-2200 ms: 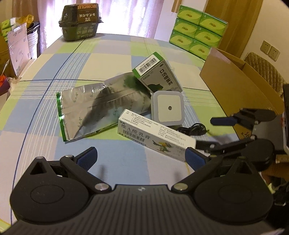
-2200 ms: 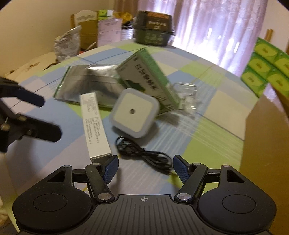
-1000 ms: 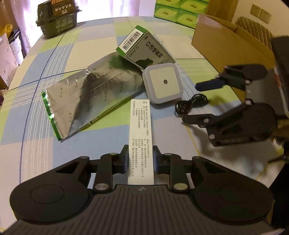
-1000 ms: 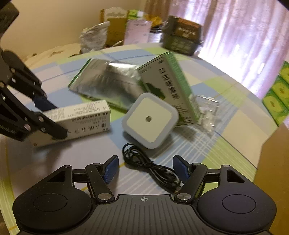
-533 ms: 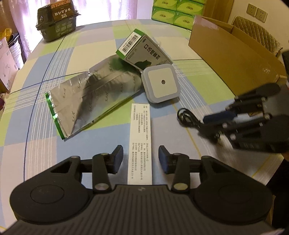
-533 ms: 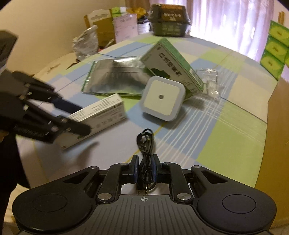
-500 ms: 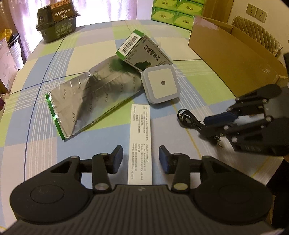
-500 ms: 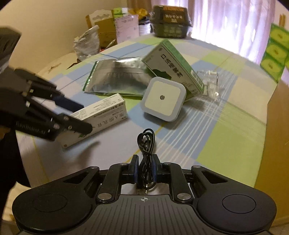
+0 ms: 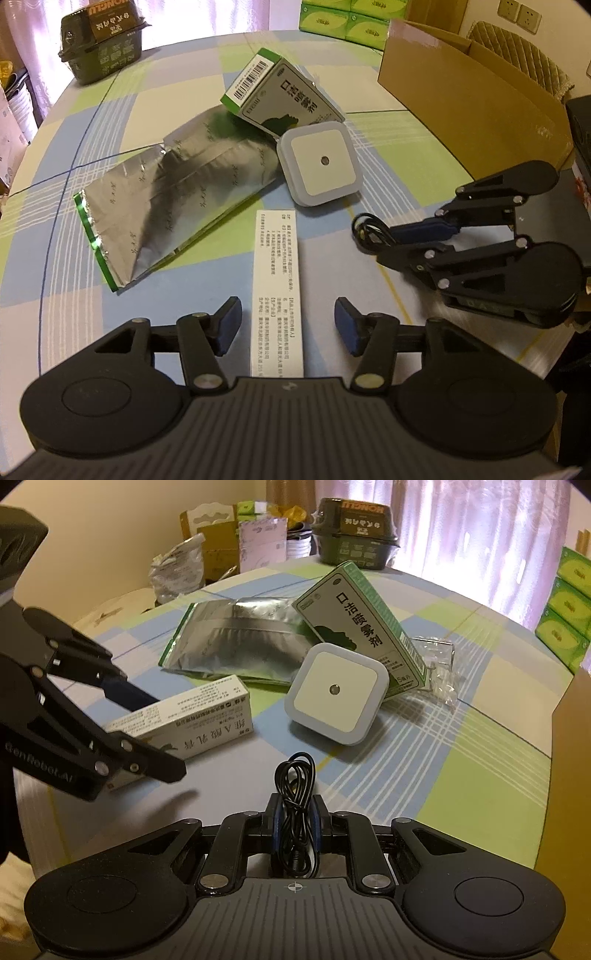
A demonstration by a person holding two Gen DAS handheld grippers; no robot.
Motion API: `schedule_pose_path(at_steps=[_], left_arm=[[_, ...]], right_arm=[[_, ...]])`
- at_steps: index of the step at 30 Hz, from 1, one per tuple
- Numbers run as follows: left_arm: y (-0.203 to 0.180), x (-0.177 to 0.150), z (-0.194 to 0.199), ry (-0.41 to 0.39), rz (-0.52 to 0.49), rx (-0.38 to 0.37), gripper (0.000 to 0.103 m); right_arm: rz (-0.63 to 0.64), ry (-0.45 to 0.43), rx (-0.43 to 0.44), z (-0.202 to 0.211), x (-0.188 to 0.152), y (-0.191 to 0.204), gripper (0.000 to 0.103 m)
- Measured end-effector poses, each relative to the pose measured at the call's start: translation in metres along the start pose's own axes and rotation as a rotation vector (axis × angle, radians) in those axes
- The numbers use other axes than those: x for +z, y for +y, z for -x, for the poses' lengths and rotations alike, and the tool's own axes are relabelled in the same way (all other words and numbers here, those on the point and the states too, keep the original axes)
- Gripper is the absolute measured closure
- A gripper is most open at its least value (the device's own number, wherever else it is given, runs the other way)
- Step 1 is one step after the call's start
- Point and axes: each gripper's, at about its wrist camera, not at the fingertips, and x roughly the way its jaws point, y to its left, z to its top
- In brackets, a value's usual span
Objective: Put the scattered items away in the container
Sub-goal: 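Carry the slim white box and black cable toward the cardboard box with both tools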
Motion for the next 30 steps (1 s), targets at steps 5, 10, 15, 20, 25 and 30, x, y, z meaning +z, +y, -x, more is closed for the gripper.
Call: schedule_pose_path(at_steps=[5, 10, 15, 20, 25, 30], left_arm=[[0.002, 0.001, -0.002, 0.002, -0.006, -0.003, 0.070], [0.001, 0.001, 0.000, 0.008, -0.027, -0.014, 0.082], [-0.004, -0.002, 0.007, 0.003, -0.043, -0.024, 0.082], [-0.009, -0.001, 0.013, -0.005, -0.055, -0.020, 0.082], [-0.015, 0.003, 0.021, -0.018, -0.066, -0.027, 0.082], [-0.026, 0.012, 0.029, -0.034, -0.080, -0.044, 0.082]], right_arm=[[-0.041, 0.003, -0.006, 0.003, 0.000, -0.001, 0.086], [-0.071, -0.017, -0.011, 0.013, -0.006, 0.005, 0.086], [-0.099, -0.033, -0.022, 0.024, -0.013, 0.011, 0.086], [-0.127, -0.056, -0.041, 0.039, -0.017, 0.013, 0.086], [-0.147, -0.073, -0.070, 0.052, -0.019, 0.012, 0.086], [-0.162, -0.116, -0.112, 0.073, -0.014, 0.009, 0.086]])
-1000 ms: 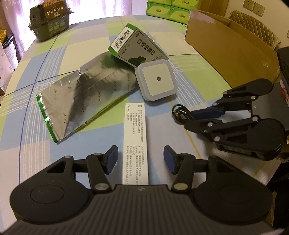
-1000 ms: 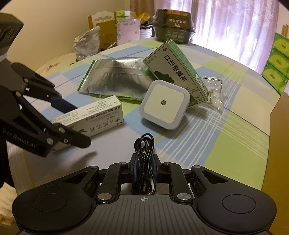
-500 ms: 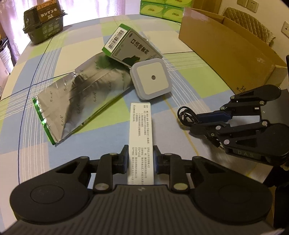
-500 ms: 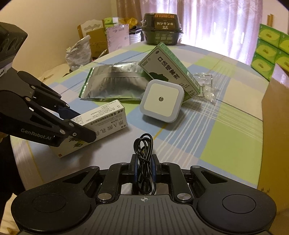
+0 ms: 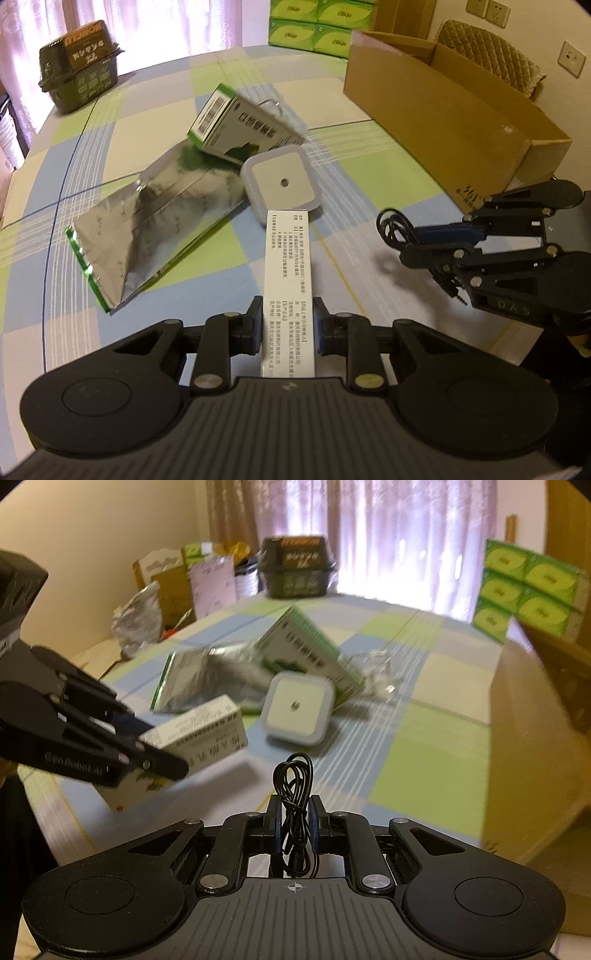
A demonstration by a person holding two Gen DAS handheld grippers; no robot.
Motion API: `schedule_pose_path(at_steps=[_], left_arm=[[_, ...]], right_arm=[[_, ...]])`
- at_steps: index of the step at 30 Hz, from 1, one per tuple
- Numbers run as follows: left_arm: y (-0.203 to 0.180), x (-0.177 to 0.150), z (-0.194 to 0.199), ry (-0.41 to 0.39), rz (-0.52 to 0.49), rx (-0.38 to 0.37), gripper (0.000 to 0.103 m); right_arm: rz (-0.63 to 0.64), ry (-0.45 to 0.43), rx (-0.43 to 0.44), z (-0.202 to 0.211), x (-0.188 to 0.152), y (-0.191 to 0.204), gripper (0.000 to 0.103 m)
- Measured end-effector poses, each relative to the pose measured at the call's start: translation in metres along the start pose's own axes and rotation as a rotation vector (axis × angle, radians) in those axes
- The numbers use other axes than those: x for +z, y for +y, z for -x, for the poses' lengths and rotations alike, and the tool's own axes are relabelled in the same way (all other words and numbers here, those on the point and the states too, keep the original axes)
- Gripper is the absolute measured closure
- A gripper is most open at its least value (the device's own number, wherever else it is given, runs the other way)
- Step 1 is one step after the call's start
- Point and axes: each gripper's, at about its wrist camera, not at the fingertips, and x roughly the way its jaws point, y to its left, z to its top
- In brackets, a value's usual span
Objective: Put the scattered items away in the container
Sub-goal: 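Carry the slim white box and black cable toward the cardboard box with both tools, then release the slim white box into the cardboard box with left while right drops the cable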
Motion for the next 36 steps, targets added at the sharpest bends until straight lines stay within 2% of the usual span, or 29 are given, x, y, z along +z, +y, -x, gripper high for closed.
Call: schedule_pose_path(at_steps=[8, 12, 18, 26, 30, 36], left_arm=[[-0.030, 0.042, 0.017, -0.060, -0.051, -0.046, 0.082], [-0.055, 0.070, 0.024, -0.099, -0.100, -0.075, 0.082], [-0.102, 0.118, 0.028, -0.142, -0.153, -0.158, 0.082], [-0.154, 0.178, 0.015, -0.180, -0.160, -0.235, 0.082], [-0.169, 0.191, 0.001, -0.169, -0.125, -0.268, 0.082], [-0.182, 0.199, -0.026, -0.137, -0.067, -0.276, 0.082]], right_arm=[[-0.043, -0.115, -0.076, 0.045, 0.030, -0.022, 0.086], [-0.086, -0.167, -0.122, 0.073, 0.046, -0.046, 0.086], [-0.118, -0.222, -0.231, 0.118, 0.063, -0.091, 0.086], [-0.187, -0.209, -0.321, 0.148, 0.054, -0.151, 0.086], [-0.207, -0.194, -0.341, 0.150, 0.042, -0.171, 0.086], [-0.242, -0.182, -0.349, 0.144, 0.030, -0.192, 0.086]])
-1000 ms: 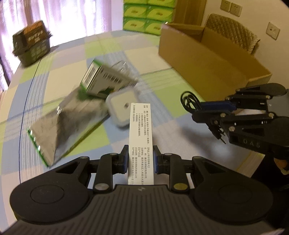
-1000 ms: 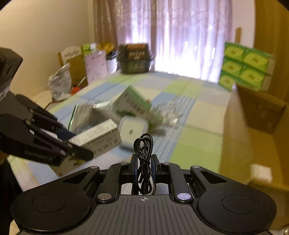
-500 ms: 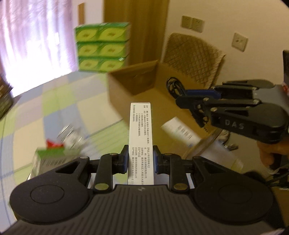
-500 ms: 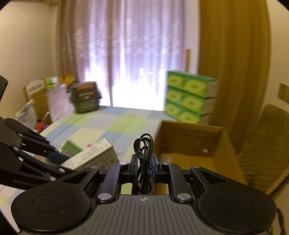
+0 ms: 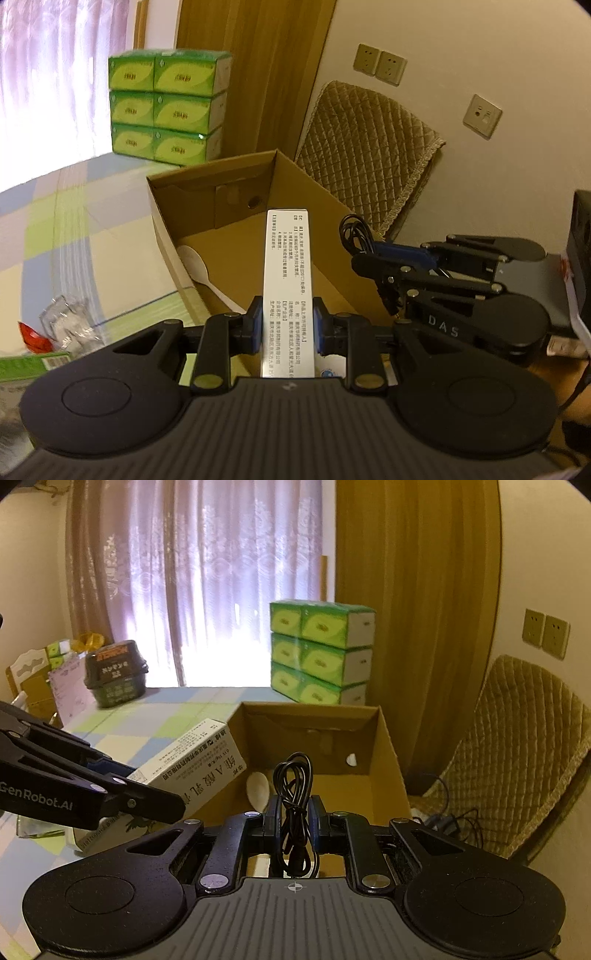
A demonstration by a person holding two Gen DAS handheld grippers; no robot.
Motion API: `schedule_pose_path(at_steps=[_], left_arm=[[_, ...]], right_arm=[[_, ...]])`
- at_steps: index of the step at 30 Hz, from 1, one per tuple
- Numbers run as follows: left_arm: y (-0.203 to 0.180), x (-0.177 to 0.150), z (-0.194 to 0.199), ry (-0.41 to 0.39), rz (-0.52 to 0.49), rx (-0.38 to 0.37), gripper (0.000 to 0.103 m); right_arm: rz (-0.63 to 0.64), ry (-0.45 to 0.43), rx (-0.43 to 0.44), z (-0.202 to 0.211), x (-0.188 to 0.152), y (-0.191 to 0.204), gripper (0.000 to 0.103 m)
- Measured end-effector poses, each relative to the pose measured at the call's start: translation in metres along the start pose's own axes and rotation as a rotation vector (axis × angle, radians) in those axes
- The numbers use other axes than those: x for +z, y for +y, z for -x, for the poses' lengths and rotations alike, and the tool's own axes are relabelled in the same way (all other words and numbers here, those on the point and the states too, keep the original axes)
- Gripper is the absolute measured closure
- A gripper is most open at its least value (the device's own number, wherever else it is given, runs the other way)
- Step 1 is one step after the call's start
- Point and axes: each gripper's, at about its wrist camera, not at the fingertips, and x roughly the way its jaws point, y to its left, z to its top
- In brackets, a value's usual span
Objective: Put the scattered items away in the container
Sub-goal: 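Release the slim white box into the cardboard box with left while right drops the cable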
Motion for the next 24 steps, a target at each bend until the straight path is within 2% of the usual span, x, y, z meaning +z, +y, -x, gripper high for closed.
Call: schedule_pose_path(at_steps=[6, 18, 19, 21, 24], left_arm=[[0.001, 0.003, -0.022, 0.018, 0.047, -0.005, 0.082], [-0.001, -0.002, -0.040, 0.043, 0.059, 0.006, 0.082], [-0.001, -0.002, -0.040, 0.042, 0.062, 0.013, 0.081], [0.000, -0.002, -0.038, 0.031, 0.070, 0.027, 0.073], [0.000, -0.003, -0.034, 0.019, 0.054, 0.034, 0.073]], right_arm=[[-0.032, 0.011, -0.003, -0.013, -0.005, -0.014, 0.086], [-0.063, 0.025, 0.000, -0.027, -0.009, -0.024, 0.086], [-0.064, 0.026, 0.000, -0.027, -0.010, -0.024, 0.086], [-0.065, 0.028, 0.000, -0.027, -0.010, -0.025, 0.086], [-0.065, 0.030, -0.002, -0.026, -0.011, -0.025, 0.086]])
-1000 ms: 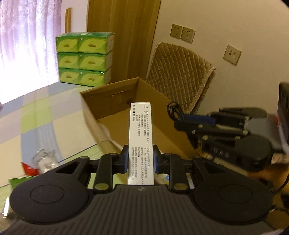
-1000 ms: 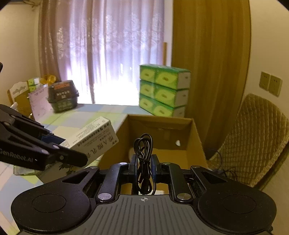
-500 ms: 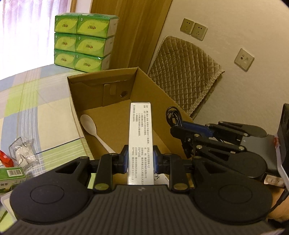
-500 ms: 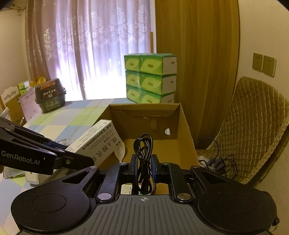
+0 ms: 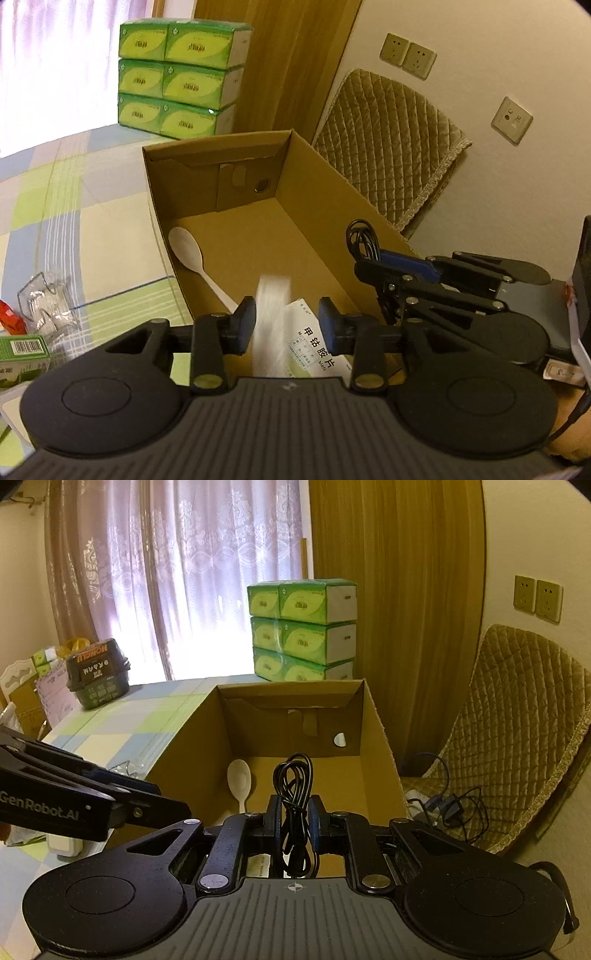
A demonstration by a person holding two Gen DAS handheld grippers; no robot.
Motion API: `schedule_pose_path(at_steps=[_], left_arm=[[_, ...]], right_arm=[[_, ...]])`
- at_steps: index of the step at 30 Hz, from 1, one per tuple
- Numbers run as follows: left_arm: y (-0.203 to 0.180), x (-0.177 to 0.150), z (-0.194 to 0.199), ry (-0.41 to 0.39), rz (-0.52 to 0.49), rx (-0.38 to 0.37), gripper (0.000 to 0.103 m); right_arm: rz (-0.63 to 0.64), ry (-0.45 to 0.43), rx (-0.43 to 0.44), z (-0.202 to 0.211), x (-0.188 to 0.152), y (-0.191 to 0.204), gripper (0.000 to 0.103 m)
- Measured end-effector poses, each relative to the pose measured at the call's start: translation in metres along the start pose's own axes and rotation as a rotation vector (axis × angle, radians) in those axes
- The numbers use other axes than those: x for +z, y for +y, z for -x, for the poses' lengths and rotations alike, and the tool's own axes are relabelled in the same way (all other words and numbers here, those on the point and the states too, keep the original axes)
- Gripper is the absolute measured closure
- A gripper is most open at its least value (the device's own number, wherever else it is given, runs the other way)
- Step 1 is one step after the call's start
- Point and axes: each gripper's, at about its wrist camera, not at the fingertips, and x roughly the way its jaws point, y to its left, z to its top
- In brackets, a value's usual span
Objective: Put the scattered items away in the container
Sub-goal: 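Release the slim white box into the cardboard box with left while right drops the cable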
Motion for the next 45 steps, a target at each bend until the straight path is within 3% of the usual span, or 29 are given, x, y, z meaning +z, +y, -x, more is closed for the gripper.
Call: schedule_pose_path(at_steps=[28, 34, 35, 36, 37, 39, 45], left_arm=[[0.030, -0.027, 0.028, -0.013, 0.035, 0.041, 0.069], [0.032, -0.031, 0.033, -0.011, 0.036, 0.044, 0.060], [0.032, -0.032, 0.034, -0.010, 0.034, 0.047, 0.060], [0.032, -0.033, 0.035, -0.009, 0.035, 0.049, 0.060], [0.034, -0.034, 0.036, -0.008, 0.036, 0.050, 0.059], [0.035, -0.036, 0.038, -0.010, 0.038, 0.053, 0.056], [0.039, -0.040, 0.047, -0.020, 0.047, 0.062, 0.053]], right_arm=[[-0.003, 0.033, 0.031, -0.003, -0.011, 0.009, 0.085], [-0.003, 0.033, 0.027, 0.001, -0.012, 0.011, 0.085], [-0.002, 0.032, 0.027, 0.001, -0.012, 0.011, 0.080], [-0.002, 0.030, 0.025, 0.002, -0.012, 0.011, 0.044], [-0.006, 0.018, 0.019, 0.004, -0.012, 0.012, 0.001], [-0.006, -0.045, 0.017, 0.013, -0.013, 0.014, 0.000], [0.011, -0.048, 0.024, 0.019, -0.011, 0.021, 0.000]])
